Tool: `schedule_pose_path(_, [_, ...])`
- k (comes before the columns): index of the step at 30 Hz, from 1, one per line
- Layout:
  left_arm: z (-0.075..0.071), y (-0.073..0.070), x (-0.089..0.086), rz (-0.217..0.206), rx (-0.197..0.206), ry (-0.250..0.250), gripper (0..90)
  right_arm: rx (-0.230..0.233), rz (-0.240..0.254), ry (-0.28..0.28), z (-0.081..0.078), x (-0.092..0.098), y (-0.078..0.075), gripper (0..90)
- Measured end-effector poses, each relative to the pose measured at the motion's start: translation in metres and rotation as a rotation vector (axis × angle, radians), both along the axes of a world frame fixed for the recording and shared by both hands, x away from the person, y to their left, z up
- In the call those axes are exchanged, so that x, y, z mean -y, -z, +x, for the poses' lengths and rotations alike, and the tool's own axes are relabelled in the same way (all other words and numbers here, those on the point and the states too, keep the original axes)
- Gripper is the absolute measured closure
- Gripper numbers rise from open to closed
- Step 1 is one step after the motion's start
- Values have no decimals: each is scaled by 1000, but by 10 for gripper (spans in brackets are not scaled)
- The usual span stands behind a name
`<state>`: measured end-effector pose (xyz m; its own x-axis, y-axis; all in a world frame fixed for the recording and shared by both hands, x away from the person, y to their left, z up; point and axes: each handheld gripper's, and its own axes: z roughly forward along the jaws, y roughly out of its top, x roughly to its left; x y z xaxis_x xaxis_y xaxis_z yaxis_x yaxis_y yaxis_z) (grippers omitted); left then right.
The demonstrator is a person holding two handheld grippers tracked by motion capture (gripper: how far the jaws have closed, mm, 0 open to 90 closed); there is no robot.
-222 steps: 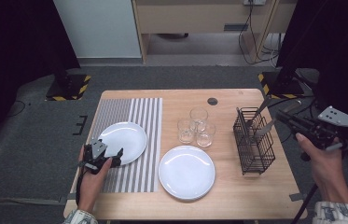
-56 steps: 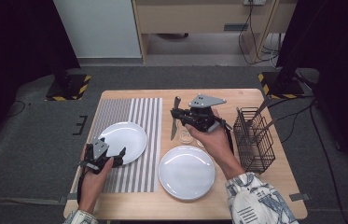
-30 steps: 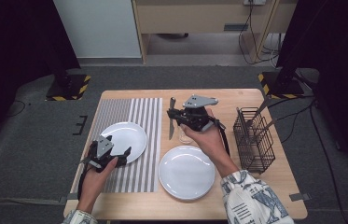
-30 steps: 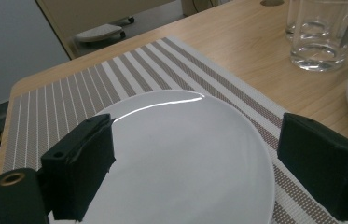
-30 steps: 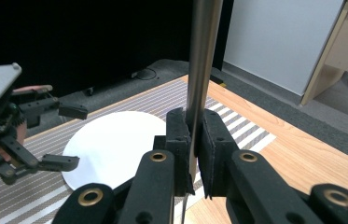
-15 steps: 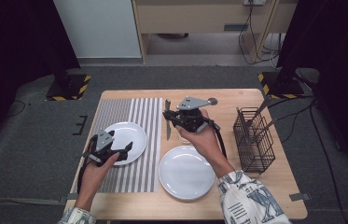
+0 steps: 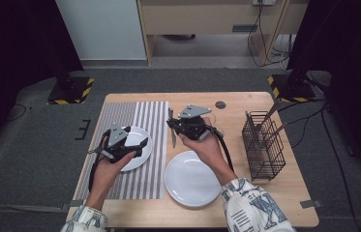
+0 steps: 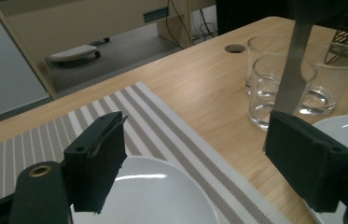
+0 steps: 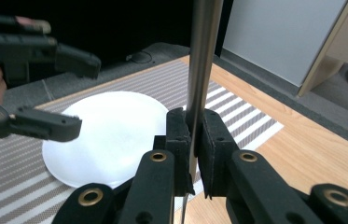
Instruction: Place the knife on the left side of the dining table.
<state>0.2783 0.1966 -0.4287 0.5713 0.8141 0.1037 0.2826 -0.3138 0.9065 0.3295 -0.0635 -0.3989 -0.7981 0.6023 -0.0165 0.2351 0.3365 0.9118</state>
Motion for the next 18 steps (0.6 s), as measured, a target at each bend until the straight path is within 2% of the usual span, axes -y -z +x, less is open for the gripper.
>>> schedule_pose_path(2, [2,-4,5,-1,5,10,219,-4,-4,7,0,0,4,834])
schedule_pose_path(6, [6,-9,13,-36,3,17,233,-10,2,18,1,0,7,835])
schedule_pose_path(11, [9,-12,23,-18,-3,42,243,-6,-7,9,1,-1,8,834])
schedule_pose_path(14, [10,-15,27,-3,13,37,284,-11,-15,6,2,-1,9,834])
schedule_pose_path(18, [11,-18,30,-20,14,46,313,-19,-11,14,3,0,11,834])
